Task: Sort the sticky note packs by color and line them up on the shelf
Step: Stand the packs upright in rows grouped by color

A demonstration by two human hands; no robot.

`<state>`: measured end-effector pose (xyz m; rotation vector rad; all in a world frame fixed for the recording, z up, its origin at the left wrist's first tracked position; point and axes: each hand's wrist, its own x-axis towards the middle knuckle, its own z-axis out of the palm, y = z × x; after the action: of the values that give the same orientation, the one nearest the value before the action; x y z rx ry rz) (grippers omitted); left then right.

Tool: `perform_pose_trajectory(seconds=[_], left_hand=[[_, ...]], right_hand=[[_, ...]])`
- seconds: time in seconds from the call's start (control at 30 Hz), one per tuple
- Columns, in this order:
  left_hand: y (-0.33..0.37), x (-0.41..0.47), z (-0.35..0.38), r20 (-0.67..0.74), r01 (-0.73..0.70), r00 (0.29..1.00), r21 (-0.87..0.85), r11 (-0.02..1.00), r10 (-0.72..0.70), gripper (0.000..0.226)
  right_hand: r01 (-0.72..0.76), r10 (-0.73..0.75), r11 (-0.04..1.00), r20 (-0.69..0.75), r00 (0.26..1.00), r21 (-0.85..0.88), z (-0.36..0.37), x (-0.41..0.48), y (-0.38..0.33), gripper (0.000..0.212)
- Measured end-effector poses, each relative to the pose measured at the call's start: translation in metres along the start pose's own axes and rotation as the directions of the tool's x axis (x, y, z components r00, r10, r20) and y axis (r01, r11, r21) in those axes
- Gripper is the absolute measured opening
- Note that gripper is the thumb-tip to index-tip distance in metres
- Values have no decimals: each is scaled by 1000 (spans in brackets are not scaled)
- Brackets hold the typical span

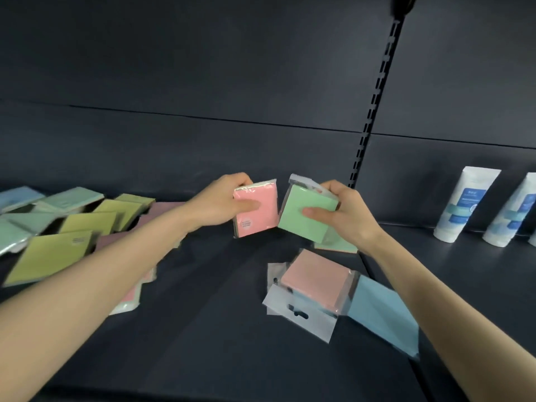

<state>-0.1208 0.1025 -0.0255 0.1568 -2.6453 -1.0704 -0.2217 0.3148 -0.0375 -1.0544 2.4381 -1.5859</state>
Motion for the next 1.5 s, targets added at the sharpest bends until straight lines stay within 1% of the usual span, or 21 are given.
perform_pose_trajectory(seconds=[0.1,0.2,0.3,0.43,0.5,0.6,0.7,0.8,0.97,1.03,1.13,1.17,1.3,1.4,1.5], left_hand=[[-1,-24,-20,-42,21,999,-50,999,-23,13],[-9,-51,-41,-56,39,998,-43,998,-42,11],[-23,-75,-62,-96,44,994,-31,999,-47,14],[-43,-104,-90,-135,59,988,-82,995,-70,21],[-53,-113,-104,-148,64,986,-115,991,-81,23],[-70,-119,-122,-142,75,985,-167,983,-99,24],[-87,-120,-131,-85,72,992,-195,978,-90,25],[-104,-118,-131,-55,57,996,-138,989,-65,22],[-115,-113,-120,-30,2,1000,19,1000,-1,35],[-115,-114,-117,-40,-20,999,72,997,23,36],[-117,-118,-116,-75,-83,992,204,975,100,36],[-118,-120,-117,-87,-96,989,221,970,118,35],[-116,-135,-122,-90,-150,983,110,983,160,30],[-107,-150,-130,-90,-164,982,15,986,164,33],[-103,-165,-139,-132,-153,981,-100,983,139,27]], right_hand=[[46,-46,999,25,999,28,12,-1,-20,23],[61,-64,997,66,996,51,32,-7,-38,26],[72,-77,996,103,992,57,56,-12,-56,25],[83,-91,995,147,985,58,92,-18,-80,21],[84,-92,995,143,985,60,109,-20,-92,21],[80,-86,995,99,991,57,129,-25,-108,24],[56,-58,997,46,997,45,146,-32,-118,25],[26,-26,999,-3,1000,42,160,-40,-124,25],[-19,19,1000,-58,998,4,169,-53,-132,25],[-32,31,999,-70,997,-9,171,-56,-135,25],[-40,39,999,-79,996,-15,172,-58,-138,25],[-40,39,999,-78,996,-16,172,-57,-140,26],[-18,18,1000,-46,999,-2,177,-55,-148,19],[9,-8,998,-6,1000,64,188,-52,-158,13],[40,-47,989,46,998,141,206,-49,-172,9]])
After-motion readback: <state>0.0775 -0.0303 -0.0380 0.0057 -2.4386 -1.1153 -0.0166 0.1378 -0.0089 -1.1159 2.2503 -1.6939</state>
